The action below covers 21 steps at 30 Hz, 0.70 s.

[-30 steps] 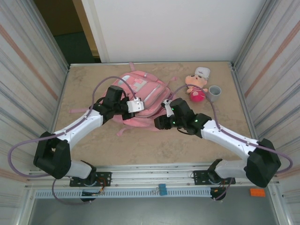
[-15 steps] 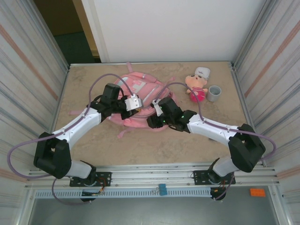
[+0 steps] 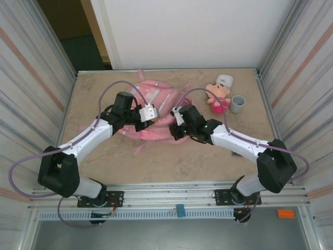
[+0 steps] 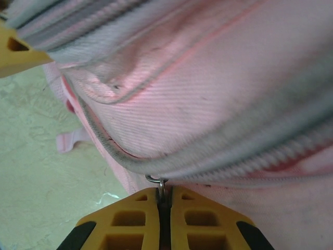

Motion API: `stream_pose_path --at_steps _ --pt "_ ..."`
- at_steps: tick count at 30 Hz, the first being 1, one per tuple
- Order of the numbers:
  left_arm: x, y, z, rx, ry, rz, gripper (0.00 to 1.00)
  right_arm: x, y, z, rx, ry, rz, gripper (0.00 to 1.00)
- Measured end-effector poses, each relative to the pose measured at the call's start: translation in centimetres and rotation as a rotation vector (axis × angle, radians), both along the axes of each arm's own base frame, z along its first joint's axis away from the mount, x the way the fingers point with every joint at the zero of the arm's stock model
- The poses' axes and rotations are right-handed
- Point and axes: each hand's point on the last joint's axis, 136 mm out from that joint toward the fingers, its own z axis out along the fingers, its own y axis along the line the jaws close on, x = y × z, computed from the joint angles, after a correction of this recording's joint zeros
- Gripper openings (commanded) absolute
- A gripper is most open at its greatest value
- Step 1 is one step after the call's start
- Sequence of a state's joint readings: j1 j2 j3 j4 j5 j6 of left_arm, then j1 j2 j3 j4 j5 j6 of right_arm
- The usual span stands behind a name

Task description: Pack books, pencil case, and school supplies into a backpack

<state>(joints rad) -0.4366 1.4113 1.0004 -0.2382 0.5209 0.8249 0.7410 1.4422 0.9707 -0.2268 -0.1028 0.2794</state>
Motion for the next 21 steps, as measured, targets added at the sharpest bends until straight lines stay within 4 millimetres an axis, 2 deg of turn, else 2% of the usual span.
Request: stream_pose_path --at_steps 6,13,15,19,21 --pt "0.2 0.0 0.1 -0.005 -0.003 -0.001 0.0 0.1 -0.7 0.8 0.051 0.036 0.013 0.0" --pt "0.3 0.2 -0.9 0.011 0.046 0.006 0.01 -2.0 0.2 0.7 0.092 0.137 0.089 0.0" --pt "0.4 0.2 -1.1 0.017 0.058 0.008 0.08 -2.1 0.1 1.0 0.091 0.158 0.073 0.0" --pt "1.0 0.4 -1.1 0.03 0.069 0.053 0.42 -2.2 0.3 1.2 0.123 0.204 0.016 0.0" --pt "1.8 1.1 -1.1 0.035 0.09 0.125 0.49 -2.5 0.5 1.0 0.136 0.233 -0.013 0.0"
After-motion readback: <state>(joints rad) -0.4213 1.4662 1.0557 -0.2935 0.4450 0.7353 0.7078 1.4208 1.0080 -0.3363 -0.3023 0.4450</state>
